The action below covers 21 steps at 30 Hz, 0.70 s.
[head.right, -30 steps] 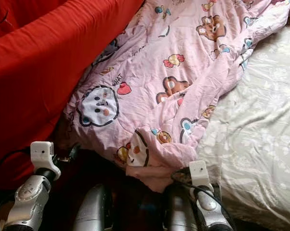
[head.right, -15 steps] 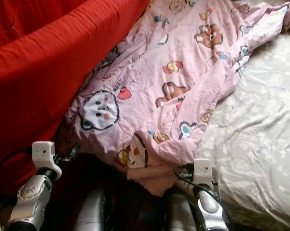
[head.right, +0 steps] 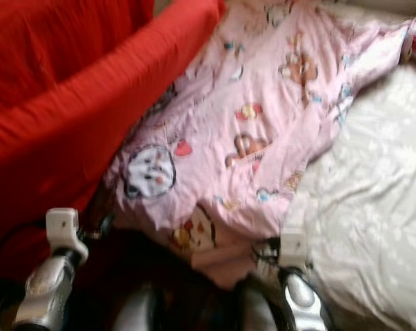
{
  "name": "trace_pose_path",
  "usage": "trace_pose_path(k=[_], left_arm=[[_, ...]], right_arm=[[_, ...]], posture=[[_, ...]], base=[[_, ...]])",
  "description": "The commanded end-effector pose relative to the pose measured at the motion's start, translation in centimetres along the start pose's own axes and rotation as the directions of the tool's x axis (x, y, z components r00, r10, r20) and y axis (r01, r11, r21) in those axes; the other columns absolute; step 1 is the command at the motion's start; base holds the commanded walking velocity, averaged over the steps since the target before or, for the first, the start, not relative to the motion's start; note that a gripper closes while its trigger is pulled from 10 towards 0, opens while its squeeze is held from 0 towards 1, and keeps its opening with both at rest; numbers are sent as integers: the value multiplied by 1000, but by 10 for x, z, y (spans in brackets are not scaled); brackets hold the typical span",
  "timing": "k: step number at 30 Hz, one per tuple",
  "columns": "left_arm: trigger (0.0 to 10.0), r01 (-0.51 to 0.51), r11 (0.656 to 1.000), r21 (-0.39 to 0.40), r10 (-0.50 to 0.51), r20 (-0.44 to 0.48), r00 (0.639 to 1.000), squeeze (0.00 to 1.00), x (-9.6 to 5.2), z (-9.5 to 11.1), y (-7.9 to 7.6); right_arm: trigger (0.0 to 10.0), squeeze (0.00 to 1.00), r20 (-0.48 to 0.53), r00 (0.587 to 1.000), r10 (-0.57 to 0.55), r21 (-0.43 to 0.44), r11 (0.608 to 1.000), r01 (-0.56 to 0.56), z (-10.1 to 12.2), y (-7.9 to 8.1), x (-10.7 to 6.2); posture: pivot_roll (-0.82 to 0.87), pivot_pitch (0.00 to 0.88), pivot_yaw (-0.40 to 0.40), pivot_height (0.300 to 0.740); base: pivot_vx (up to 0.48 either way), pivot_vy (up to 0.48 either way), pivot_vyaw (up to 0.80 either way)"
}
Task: Clean up the room
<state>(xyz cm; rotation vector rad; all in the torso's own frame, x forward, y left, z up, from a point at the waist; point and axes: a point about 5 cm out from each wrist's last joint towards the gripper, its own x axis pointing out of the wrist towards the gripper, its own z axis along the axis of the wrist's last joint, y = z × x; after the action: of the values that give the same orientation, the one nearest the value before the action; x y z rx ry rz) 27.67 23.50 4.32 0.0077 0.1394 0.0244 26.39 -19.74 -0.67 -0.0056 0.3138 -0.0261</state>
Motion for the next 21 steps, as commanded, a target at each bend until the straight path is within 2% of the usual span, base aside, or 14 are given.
trace_pose_path(k=[1,9,13,16,21], left_arm=[[10000,-35,999,5,35,-77,996,0,-9,-19,10],[10000,-94,995,-20,88,-193,977,0,-21,-45,18],[10000,-117,993,-20,106,-300,948,0,-31,-67,16],[10000,-122,992,-16,110,-322,940,0,-33,-71,15],[10000,-146,989,-2,133,-401,906,0,-46,-88,16]], right_arm=[[10000,0,4,1000,-1,9,1000,1,-1,0,-1],[10000,0,5,1000,-10,9,1000,10,-1,-3,-2],[10000,0,-7,1000,-14,-3,1000,14,1,-4,1],[10000,0,-19,1000,-7,-9,1000,6,1,-3,3],[10000,0,-22,1000,5,-9,1000,-5,2,0,4]], posture=[[35,164,25,740],[29,132,23,740],[28,116,19,740],[32,113,17,740],[37,113,17,740]], base=[[0,0,0],[0,0,0],[0,0,0],[0,0,0],[0,0,0]])
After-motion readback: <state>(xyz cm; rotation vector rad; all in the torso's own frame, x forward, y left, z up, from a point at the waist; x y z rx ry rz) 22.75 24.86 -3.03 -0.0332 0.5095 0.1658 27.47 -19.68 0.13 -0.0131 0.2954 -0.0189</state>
